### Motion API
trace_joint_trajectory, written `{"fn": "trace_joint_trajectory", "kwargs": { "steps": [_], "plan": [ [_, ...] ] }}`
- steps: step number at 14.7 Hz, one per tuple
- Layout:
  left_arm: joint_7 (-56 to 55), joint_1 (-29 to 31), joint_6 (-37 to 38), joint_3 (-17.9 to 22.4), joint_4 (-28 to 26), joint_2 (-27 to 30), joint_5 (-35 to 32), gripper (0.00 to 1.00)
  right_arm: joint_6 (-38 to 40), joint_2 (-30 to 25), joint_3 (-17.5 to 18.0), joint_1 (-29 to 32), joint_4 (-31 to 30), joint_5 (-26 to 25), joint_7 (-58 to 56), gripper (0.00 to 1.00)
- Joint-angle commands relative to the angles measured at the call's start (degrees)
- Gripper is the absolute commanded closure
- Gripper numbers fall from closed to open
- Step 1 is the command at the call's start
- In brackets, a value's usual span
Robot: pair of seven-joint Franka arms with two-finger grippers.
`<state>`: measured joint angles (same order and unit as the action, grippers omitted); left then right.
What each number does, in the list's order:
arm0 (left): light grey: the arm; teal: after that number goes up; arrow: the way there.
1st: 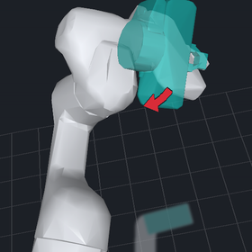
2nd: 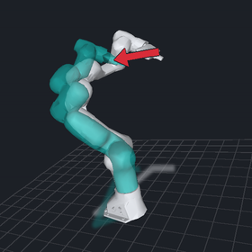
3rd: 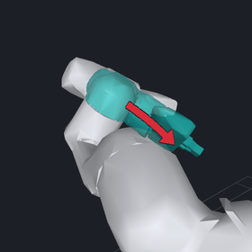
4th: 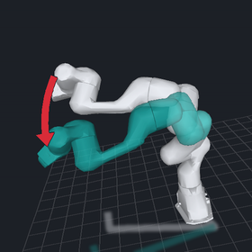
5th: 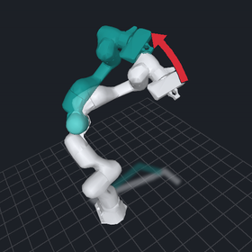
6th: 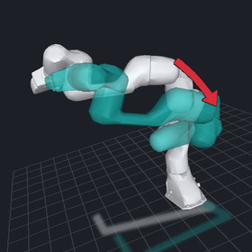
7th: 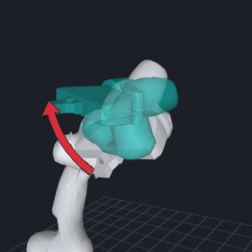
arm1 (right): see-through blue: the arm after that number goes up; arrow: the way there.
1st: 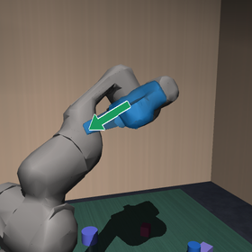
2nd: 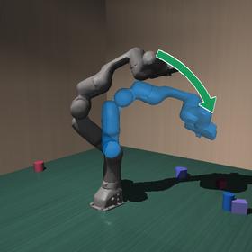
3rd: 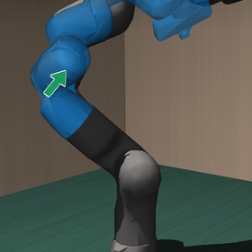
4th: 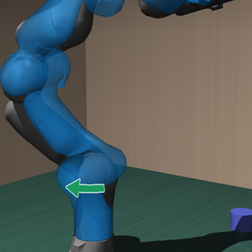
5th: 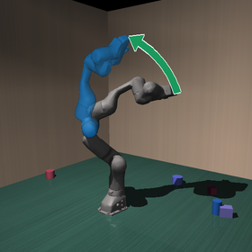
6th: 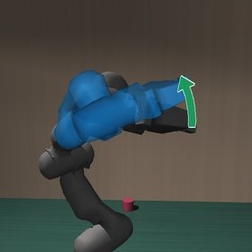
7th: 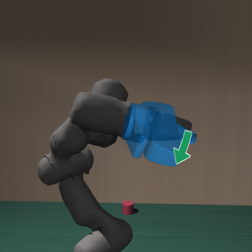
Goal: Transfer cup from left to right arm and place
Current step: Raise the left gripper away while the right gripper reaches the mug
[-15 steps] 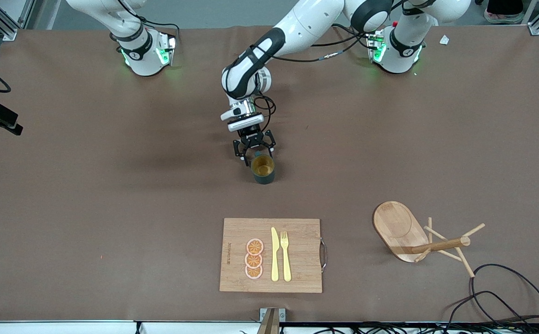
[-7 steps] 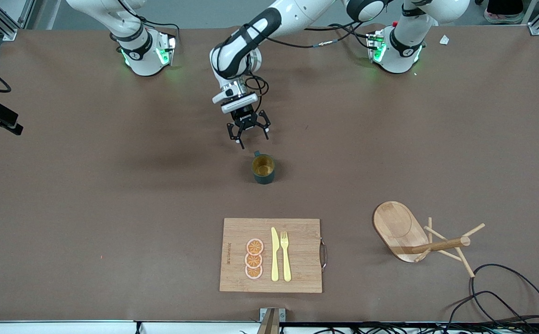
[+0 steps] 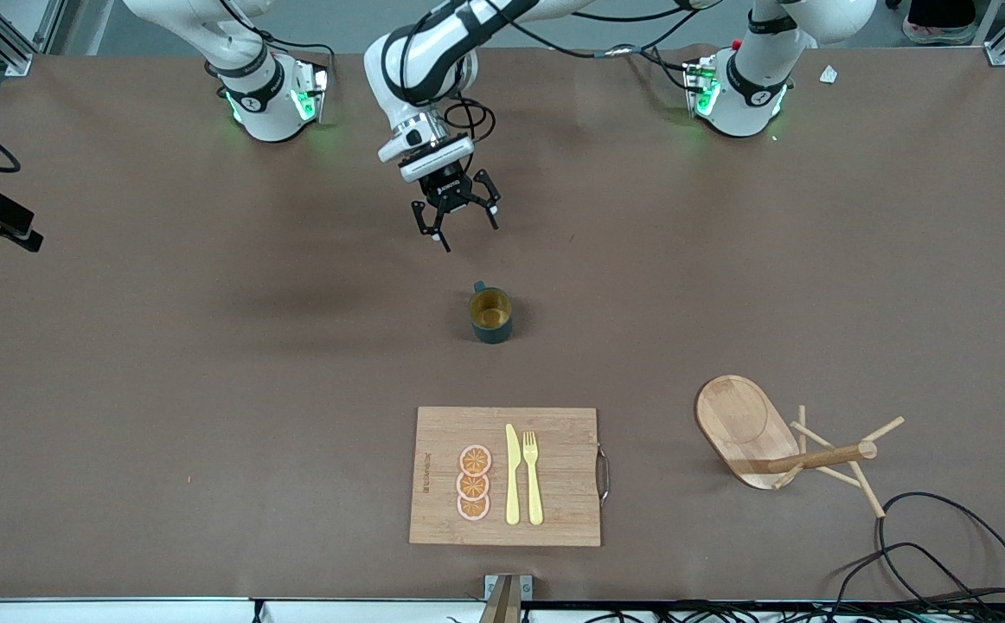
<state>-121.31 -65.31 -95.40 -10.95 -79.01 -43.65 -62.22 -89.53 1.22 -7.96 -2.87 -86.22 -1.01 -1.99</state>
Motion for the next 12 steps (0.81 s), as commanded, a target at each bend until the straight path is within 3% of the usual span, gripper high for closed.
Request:
{"fn": "trace_joint_trajectory", "kwargs": {
  "steps": [1, 6, 12],
  "plan": [
    [2.83, 3.25, 0.30, -0.21, -1.15, 5.75, 4.46, 0.00, -0.30, -1.75, 0.66, 0.85, -1.93, -0.13, -0.56, 0.00],
    [6.68, 10.28, 0.21, -0.30, -2.03, 15.60, 14.48, 0.00, -0.82, -1.14, 1.01, 0.06, -2.11, -0.04, 0.84, 0.00],
    [29.68, 24.41, 0.21, -0.30, -1.67, 24.21, 24.05, 0.00, -5.65, 4.04, 1.10, -9.50, -3.43, -0.04, 19.96, 0.00]
  ]
}}
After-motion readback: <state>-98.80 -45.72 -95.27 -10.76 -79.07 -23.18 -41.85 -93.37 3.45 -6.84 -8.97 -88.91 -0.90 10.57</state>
